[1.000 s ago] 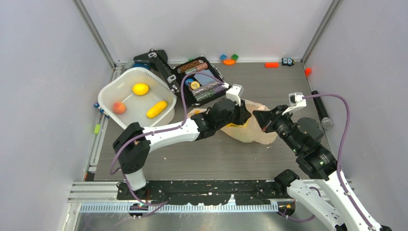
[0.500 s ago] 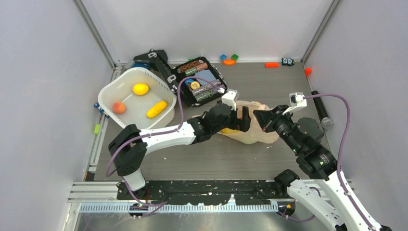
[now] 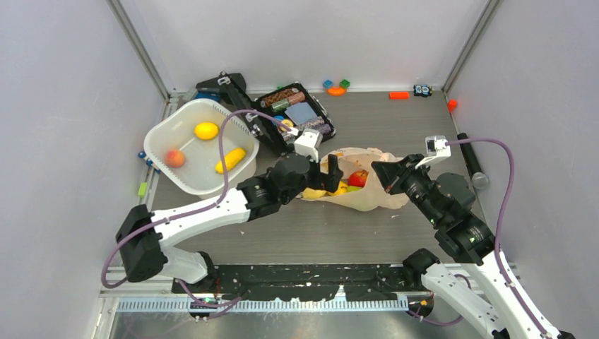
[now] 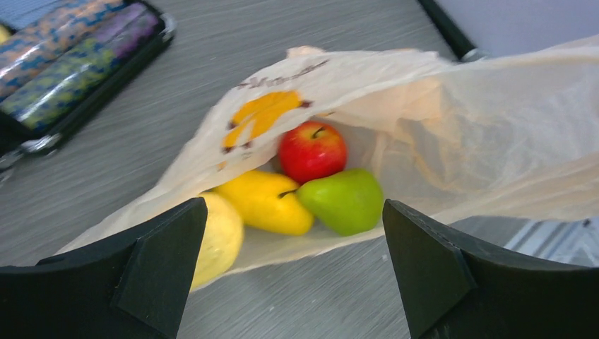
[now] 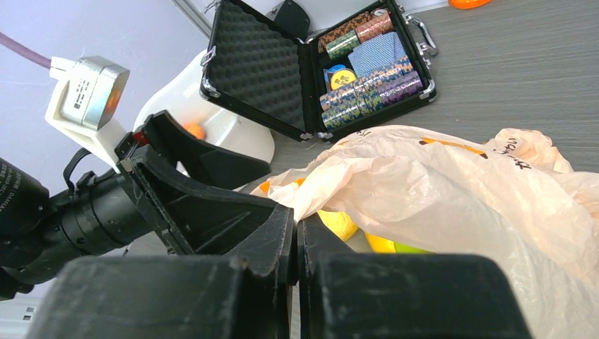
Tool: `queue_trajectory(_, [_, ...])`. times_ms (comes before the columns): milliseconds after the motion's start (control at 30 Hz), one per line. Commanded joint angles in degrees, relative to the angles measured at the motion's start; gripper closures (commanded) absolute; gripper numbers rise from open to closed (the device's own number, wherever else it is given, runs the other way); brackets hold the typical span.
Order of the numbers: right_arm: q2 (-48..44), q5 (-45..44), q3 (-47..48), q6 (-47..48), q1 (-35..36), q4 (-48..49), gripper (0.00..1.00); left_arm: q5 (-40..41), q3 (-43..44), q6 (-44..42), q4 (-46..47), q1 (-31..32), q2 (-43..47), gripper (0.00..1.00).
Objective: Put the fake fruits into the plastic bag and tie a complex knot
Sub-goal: Place the fake fruit in the plastic bag, then pick up the plastic bag at the center of the board.
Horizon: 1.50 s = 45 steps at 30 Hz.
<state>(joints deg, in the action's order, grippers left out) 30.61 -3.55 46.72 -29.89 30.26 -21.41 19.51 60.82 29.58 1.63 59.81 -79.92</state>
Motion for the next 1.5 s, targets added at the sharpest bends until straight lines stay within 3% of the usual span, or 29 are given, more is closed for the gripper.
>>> queue_trajectory(0, [-0.54, -0.5, -0.24, -0.48, 0.24, 3.31, 0.95, 6.81, -3.0, 2.1, -11.85, -2.63, 6.49, 0.01])
queue_trajectory(367, [0.1, 0.27, -0.55, -1.0, 0.24, 4.07, 0.95, 1.75, -16.85, 9.45, -16.67, -9.41, 16.38, 0.05])
queue_trajectory(600, [0.3, 0.58, -0.55, -1.23, 0.24, 4.19, 0.95, 2.77, -19.87, 12.02, -16.02, -11.97, 15.4, 0.27])
queue_trajectory(1033, [0.41, 0.69, -0.19, -1.08, 0.23, 3.68, 0.95, 2.86, -18.33, 12.24, -8.79, -14.83, 5.09, 0.48])
queue_trajectory(1167, [0.39, 0.3, -0.07, -0.75, 0.26, 3.41, 0.95, 3.1, -17.7, 10.08, -5.61, -14.86, 2.69, 0.66])
queue_trajectory(1300, [0.61, -0.05, 0.07, -0.04, 0.24, 2.91, 0.95, 2.84, -17.08, 4.69, -2.01, -14.9, 3.74, 1.0])
queue_trajectory(1467, [2.55, -1.79, 4.29, 4.21, 0.24, -0.1, 0.95, -2.18, -11.68, -4.13, -5.04, -14.81, 15.23, 1.0])
